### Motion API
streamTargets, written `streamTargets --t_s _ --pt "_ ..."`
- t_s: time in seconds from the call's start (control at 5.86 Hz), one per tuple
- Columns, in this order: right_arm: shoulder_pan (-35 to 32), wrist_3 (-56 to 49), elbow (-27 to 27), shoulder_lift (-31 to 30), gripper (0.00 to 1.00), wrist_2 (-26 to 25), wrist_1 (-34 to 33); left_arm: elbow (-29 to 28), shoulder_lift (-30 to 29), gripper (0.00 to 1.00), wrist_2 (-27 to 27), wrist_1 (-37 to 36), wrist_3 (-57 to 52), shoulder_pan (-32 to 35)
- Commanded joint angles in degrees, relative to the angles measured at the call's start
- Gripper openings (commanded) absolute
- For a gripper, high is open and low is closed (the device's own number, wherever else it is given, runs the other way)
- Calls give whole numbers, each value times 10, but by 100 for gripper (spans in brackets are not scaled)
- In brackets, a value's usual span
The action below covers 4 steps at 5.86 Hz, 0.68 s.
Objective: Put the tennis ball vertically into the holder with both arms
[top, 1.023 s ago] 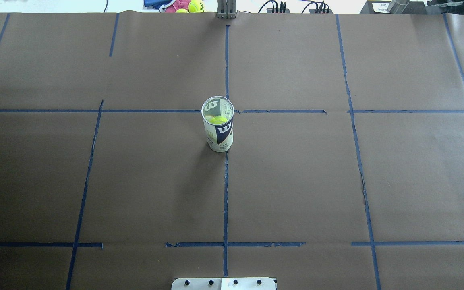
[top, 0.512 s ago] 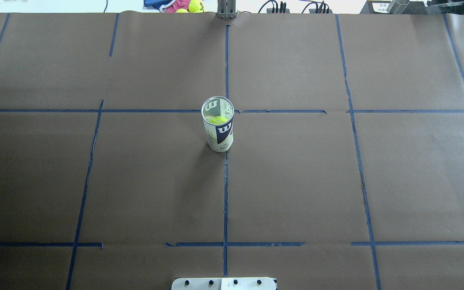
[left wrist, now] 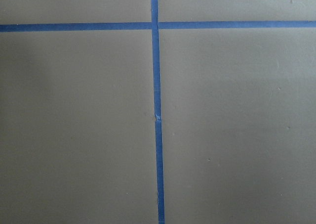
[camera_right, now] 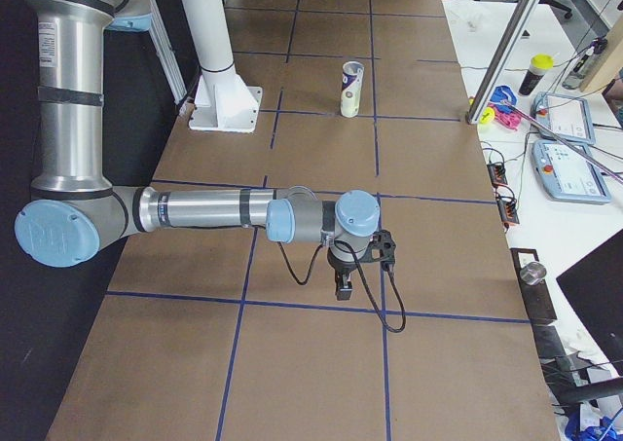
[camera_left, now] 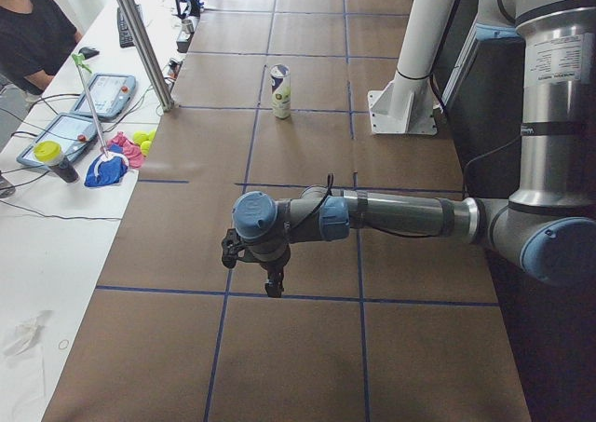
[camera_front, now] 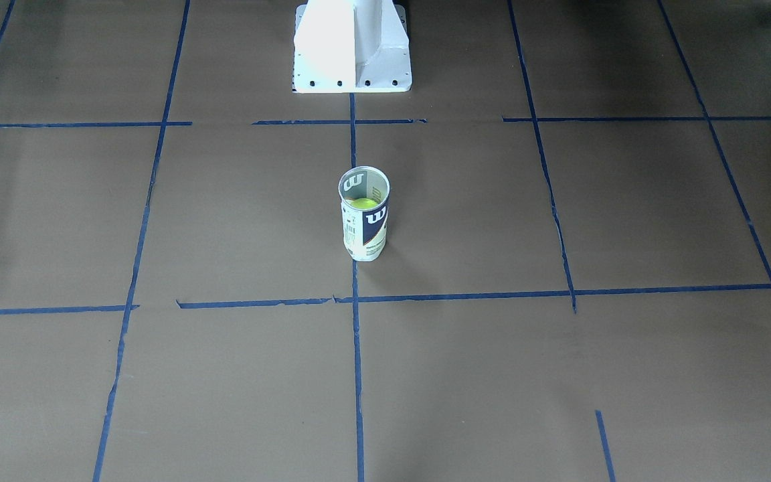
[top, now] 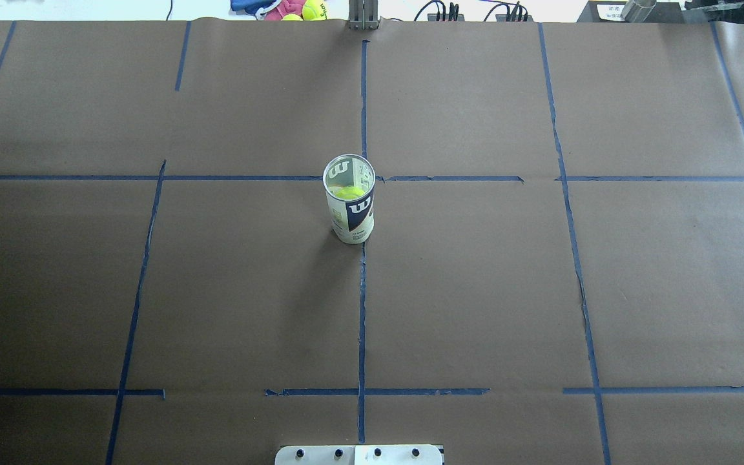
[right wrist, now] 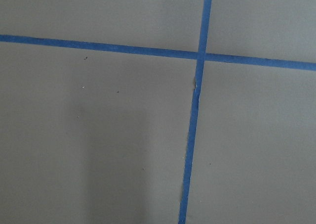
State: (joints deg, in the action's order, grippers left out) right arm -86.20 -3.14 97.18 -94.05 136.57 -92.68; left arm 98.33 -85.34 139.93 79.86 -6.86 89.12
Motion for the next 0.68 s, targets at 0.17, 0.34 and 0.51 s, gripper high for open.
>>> streamTargets --t_s 0.17,0.34,0.51 --pt "0 -13 -1 -2 100 -17 1 -1 2 100 0 -1 -3 0" --pt "0 -13 -5 -2 100 -18 1 -1 1 100 1 -1 -3 0" --pt "0 -12 -7 -2 100 -16 2 11 2 100 4 -1 -4 4"
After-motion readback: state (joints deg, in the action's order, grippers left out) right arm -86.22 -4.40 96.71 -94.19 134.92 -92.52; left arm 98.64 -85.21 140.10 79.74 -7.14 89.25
